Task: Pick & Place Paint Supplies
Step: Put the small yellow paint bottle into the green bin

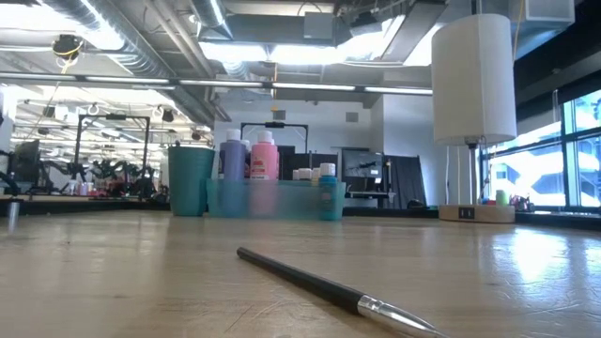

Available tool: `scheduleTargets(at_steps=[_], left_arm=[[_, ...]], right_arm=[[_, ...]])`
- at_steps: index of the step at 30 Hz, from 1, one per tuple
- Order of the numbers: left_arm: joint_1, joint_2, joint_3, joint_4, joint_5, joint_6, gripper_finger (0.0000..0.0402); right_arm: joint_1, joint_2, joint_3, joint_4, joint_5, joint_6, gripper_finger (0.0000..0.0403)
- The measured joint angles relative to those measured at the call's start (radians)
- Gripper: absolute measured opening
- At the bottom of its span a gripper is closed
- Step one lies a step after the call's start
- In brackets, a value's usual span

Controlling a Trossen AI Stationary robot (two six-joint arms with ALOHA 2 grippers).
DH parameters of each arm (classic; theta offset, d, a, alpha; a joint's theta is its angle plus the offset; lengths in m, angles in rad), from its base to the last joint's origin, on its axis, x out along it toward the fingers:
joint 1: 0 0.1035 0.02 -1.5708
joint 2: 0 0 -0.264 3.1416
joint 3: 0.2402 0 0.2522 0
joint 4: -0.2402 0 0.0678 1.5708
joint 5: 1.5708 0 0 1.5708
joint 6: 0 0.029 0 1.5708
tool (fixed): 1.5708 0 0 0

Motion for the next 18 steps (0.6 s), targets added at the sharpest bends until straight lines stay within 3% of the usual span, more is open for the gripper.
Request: scheduleTargets(at_steps=[5, 9, 18], left_arm=[[0.002, -0.002, 0.0, 0.0, -0.198, -0.038, 0.0231], [0.002, -0.003, 0.0, 0.0, -0.283, -0.043, 0.0232], [0.001, -0.003, 0.0, 0.004, -0.178, -0.017, 0.0232]], right_arm=[[-0.006, 0.0, 0.0, 0.002, -0.008, 0.0, 0.0128], [-0.006, 0.0, 0.0, 0.001, -0.008, 0.0, 0.0128], [-0.006, 0.0, 0.0, 0.0, -0.011, 0.0, 0.0128]])
